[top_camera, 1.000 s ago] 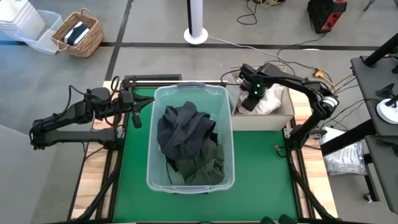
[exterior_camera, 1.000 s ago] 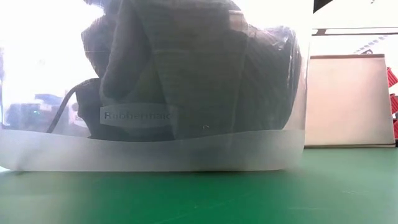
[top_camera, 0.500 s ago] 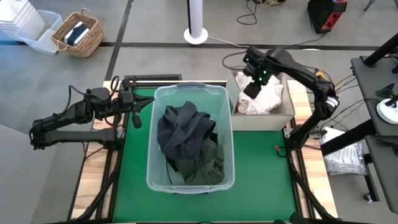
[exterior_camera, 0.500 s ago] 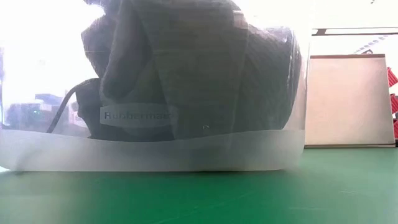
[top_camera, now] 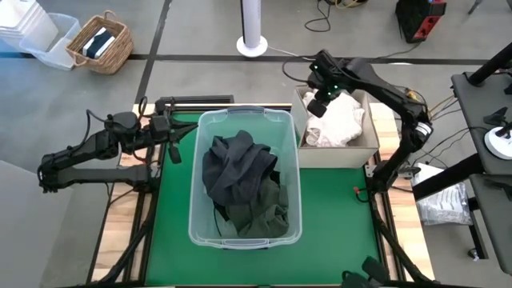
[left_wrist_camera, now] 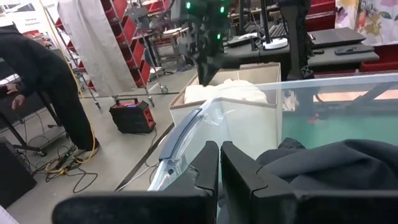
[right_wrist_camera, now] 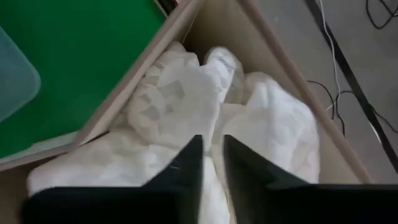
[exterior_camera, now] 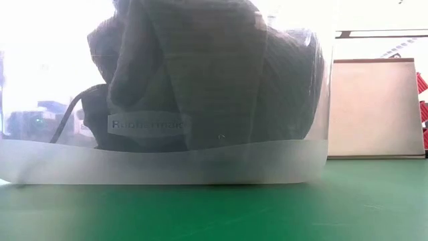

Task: Sort clothes
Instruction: Put the white blouse into the laundry organizer, then return to Home Position

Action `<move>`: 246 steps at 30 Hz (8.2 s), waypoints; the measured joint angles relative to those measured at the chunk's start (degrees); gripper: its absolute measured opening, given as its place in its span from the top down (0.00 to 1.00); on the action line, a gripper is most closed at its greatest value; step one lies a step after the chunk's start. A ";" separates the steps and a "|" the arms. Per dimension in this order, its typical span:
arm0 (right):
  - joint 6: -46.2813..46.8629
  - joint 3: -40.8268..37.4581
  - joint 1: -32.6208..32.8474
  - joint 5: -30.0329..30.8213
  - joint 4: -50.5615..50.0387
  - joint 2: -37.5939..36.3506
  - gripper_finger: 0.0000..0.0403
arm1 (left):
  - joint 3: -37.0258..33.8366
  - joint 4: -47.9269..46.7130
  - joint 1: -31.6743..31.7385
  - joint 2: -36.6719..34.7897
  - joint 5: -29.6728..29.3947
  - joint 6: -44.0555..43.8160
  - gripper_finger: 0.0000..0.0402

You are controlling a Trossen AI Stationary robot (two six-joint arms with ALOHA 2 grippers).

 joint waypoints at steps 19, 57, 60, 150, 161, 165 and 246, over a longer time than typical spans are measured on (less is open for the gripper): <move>1.44 -19.47 -1.58 -3.82 15.21 3.64 0.98 | 0.00 0.51 0.01 -0.26 -0.02 -0.26 1.00; -0.14 -42.52 -1.33 -46.16 48.64 -46.44 0.97 | -13.62 10.31 0.01 -24.48 8.08 -7.42 1.00; 6.62 -49.92 -0.30 -53.48 61.47 -50.77 0.97 | -18.19 14.66 0.01 -25.09 10.33 -10.07 1.00; 1.29 -99.81 42.24 -37.69 96.05 -80.18 0.97 | -47.34 23.13 -0.47 -33.94 23.43 -13.60 1.00; 2.35 -99.76 42.24 -37.55 99.71 -79.56 0.97 | -47.00 22.70 -0.42 -33.75 22.50 -21.24 1.00; 8.94 -98.82 42.24 -37.52 99.72 -79.56 0.97 | -46.84 22.61 -0.42 -33.75 22.49 -21.24 1.00; 12.10 -98.52 42.24 -37.47 99.33 -78.71 0.97 | -46.69 22.92 -0.44 -33.03 22.53 -21.22 1.00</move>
